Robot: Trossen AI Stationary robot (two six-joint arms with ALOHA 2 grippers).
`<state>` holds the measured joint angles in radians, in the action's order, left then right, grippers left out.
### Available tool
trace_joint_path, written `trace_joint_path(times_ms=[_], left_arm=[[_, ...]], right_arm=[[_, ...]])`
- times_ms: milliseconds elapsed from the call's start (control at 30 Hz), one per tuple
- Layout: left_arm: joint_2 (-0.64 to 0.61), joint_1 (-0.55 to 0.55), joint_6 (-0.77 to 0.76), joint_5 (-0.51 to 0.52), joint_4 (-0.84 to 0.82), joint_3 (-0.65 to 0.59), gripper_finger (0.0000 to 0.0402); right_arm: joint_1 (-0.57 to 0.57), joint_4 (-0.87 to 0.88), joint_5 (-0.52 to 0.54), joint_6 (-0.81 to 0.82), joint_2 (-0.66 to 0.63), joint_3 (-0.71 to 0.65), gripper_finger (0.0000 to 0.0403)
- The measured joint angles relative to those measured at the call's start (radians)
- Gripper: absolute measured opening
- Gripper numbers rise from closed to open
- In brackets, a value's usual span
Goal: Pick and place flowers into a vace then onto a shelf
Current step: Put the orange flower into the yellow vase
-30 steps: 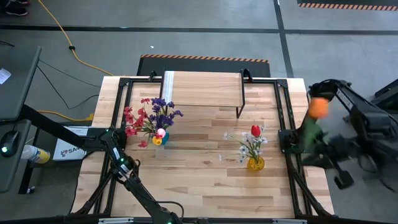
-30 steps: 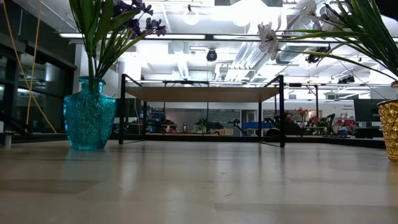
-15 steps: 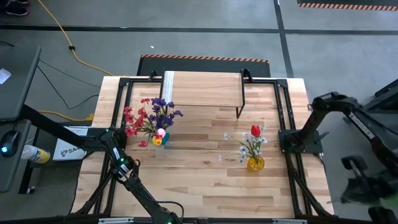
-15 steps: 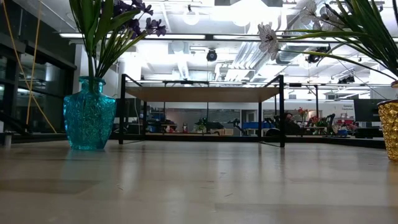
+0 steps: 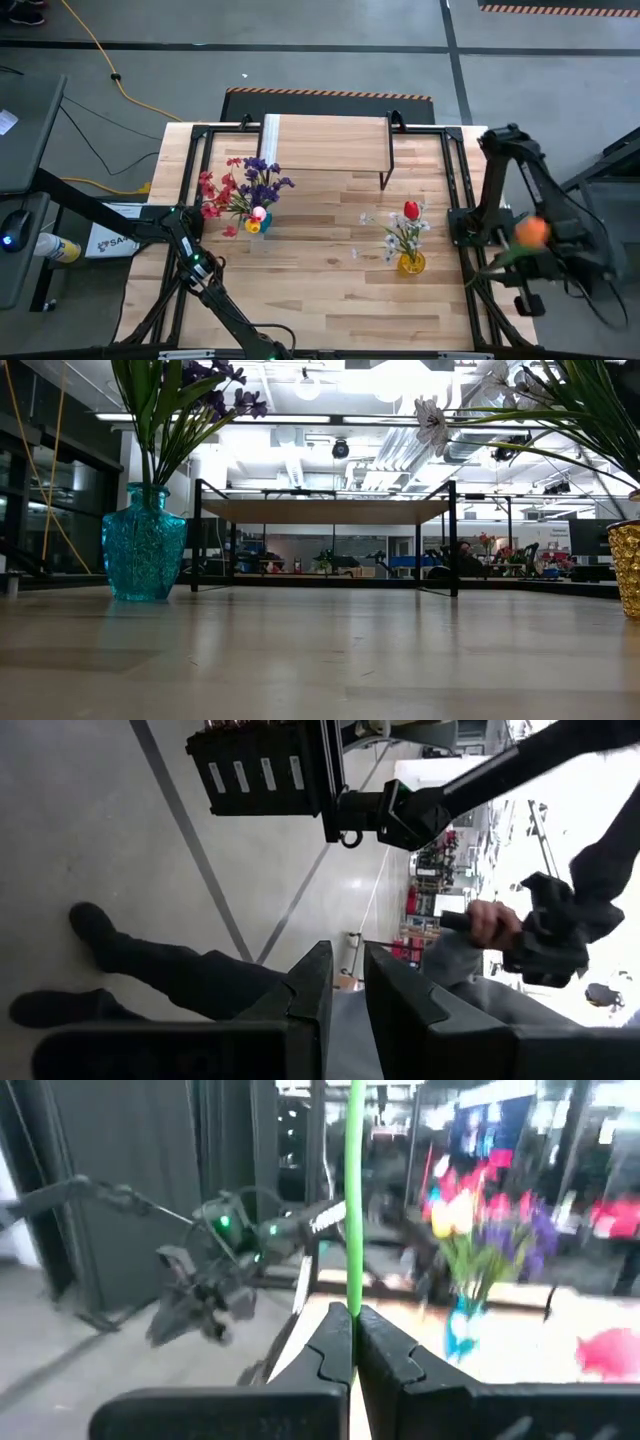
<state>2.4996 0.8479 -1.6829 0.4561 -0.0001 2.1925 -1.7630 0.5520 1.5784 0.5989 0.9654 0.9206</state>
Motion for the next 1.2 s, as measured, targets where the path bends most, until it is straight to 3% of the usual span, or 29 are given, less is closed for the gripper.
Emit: trace_joint_path(times_ms=[200,400,833,1200], left_arm=[[0.0,0.011,-0.005,0.003,-0.001,0.0,0.0095],[0.0,0.01,-0.008,0.006,-0.002,0.0,0.0095],[0.0,0.01,-0.009,0.029,-0.002,0.0,0.0095],[0.0,0.01,-0.024,0.03,-0.002,0.0,0.0095]], right_arm=[[0.055,-0.364,-0.008,-0.153,-0.156,-0.269,0.0],[0.181,-0.65,-0.006,-0.266,-0.189,-0.418,0.0],[0.37,-0.701,-0.007,-0.102,-0.158,-0.538,0.0],[0.385,-0.715,-0.009,-0.075,-0.064,-0.544,0.0]])
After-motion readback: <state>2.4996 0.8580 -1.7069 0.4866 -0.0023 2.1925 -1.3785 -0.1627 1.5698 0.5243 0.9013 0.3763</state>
